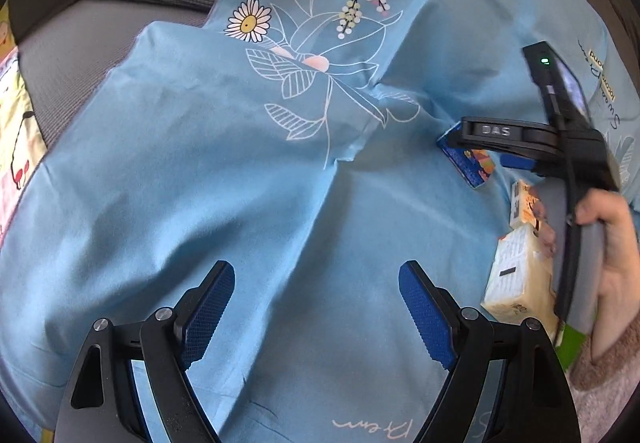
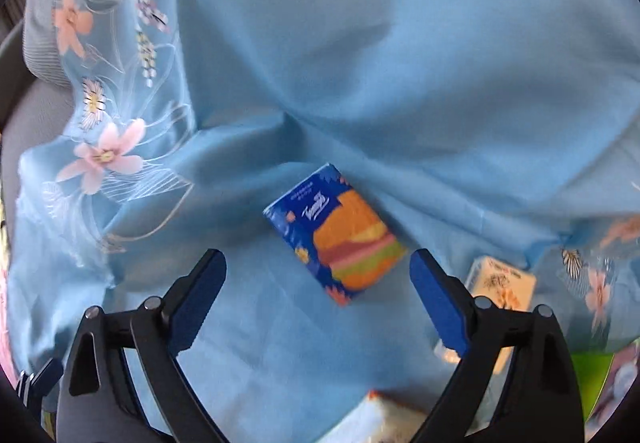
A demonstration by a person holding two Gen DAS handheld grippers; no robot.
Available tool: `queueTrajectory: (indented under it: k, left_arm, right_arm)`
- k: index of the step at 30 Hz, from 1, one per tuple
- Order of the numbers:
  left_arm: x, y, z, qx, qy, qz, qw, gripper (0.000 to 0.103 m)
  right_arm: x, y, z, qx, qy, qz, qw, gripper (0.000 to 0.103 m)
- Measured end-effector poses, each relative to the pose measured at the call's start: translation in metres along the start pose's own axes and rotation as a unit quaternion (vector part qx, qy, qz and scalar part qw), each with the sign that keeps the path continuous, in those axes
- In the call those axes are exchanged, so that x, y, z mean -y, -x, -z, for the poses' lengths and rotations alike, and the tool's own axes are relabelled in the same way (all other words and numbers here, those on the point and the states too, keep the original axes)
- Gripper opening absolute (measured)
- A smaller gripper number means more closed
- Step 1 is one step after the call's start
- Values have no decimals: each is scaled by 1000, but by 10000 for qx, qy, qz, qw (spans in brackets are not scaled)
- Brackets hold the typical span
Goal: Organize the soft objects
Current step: 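Move the right tool back to the blue Tempo tissue pack, then grasp the blue Tempo tissue pack with the right gripper and lift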
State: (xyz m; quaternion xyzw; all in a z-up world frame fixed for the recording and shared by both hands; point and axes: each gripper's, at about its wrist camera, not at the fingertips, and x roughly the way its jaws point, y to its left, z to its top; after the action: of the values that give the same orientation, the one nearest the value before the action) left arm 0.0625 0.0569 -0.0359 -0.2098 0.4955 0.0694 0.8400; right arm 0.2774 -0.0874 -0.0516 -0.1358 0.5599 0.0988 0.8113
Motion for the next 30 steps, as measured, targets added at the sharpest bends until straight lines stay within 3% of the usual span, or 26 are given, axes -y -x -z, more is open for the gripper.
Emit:
queueTrajectory:
  k: [5, 6, 9, 11, 14, 21, 24, 30]
  left_arm:
    - [-3, 1, -2, -59, 89, 92, 9999, 85]
    - [-3, 1, -3, -57, 95, 96, 9999, 85]
    - [-3, 3, -3, -41, 85, 128, 9999, 85]
    - [-3, 3, -4, -27, 113, 157, 9998, 85]
    - [-4, 3, -4, -11, 170, 146, 9997, 85]
    - [-11, 8, -1, 48, 268, 38, 9996, 85]
    - [-14, 8, 2, 35, 271, -33, 9996, 85]
    - [-7, 13, 14, -27, 138, 30, 9999, 85]
  right_arm:
    - [-2, -23, -13, -224, 127, 134, 9996, 84]
    - [-3, -28, -14, -264, 180, 176, 9993, 76]
    - [-3, -28, -12, -165, 100, 129, 9997, 70]
    - [-4, -19, -7, -78, -25, -46, 10000, 66]
    - [-8, 7, 7, 66, -211, -675, 9975, 64]
    - [-38, 74, 90, 395, 36, -1401, 9893, 64]
    - [-38, 86, 142, 396, 39, -1256, 9913, 64]
    - [-26, 79, 211, 97, -463, -1076, 9931, 68]
